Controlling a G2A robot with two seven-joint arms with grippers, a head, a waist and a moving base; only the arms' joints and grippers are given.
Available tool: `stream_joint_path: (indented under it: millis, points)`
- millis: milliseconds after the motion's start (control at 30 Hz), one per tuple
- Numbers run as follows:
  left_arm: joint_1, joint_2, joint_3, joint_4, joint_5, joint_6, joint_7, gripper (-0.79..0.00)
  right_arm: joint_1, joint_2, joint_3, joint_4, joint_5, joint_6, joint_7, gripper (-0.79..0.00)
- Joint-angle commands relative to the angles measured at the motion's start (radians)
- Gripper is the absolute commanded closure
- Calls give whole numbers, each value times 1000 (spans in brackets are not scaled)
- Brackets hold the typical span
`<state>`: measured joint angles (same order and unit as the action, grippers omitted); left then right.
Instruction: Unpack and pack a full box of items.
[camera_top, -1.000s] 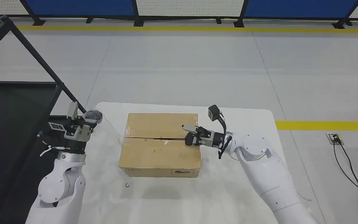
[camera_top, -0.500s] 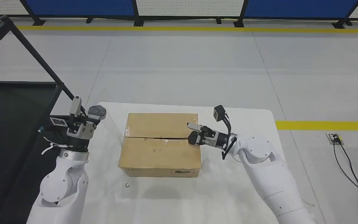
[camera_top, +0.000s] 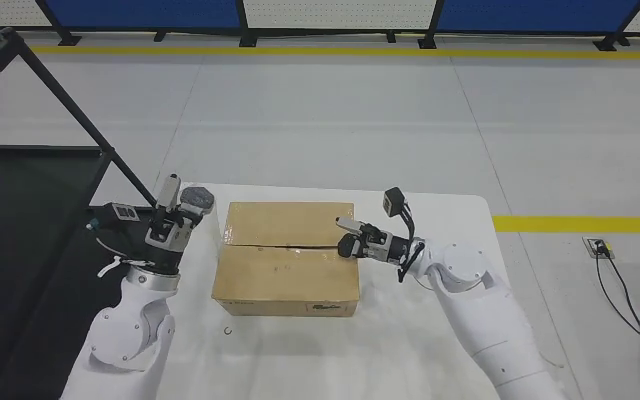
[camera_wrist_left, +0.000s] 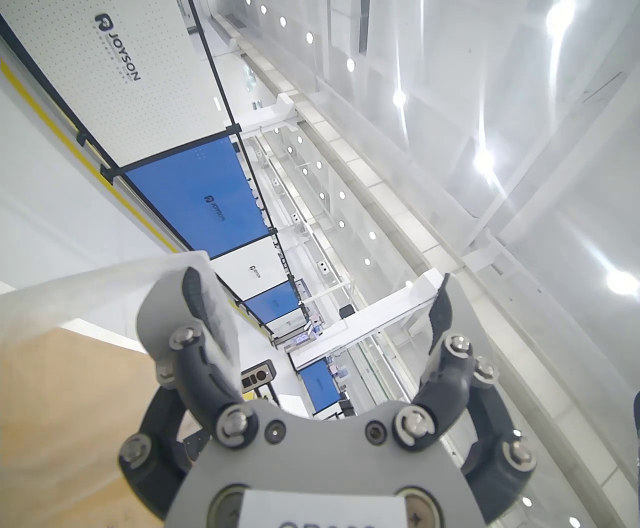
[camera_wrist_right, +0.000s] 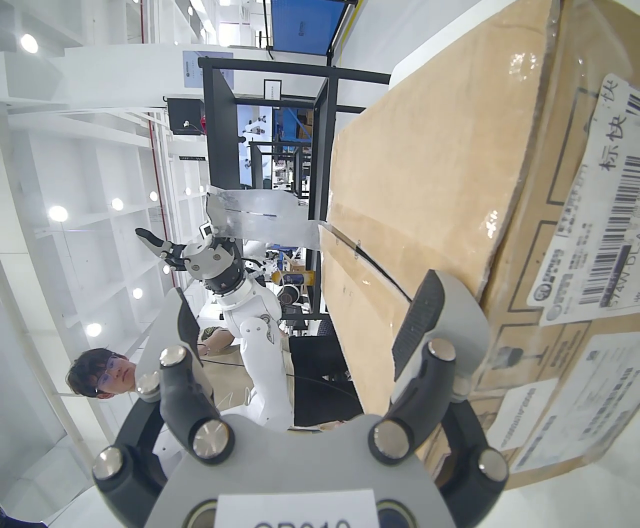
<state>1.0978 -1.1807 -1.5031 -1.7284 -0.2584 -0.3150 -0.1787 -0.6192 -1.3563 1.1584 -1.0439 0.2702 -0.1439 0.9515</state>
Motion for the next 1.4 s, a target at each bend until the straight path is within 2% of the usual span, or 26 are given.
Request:
stream_joint_path:
  millis: [0,300,1367]
  points:
    - [-2,-2,17,-5,25,3,6,-785,-1,1,0,-3,0,1,-1,-785]
    - [-20,-11,76,-13,104,33,13,-785,-6,5,-4,-16,-2,11,-4,-785]
    - [-119,-41,236,54,349,150,1,-785,-17,18,-2,-22,10,5,-8,-785]
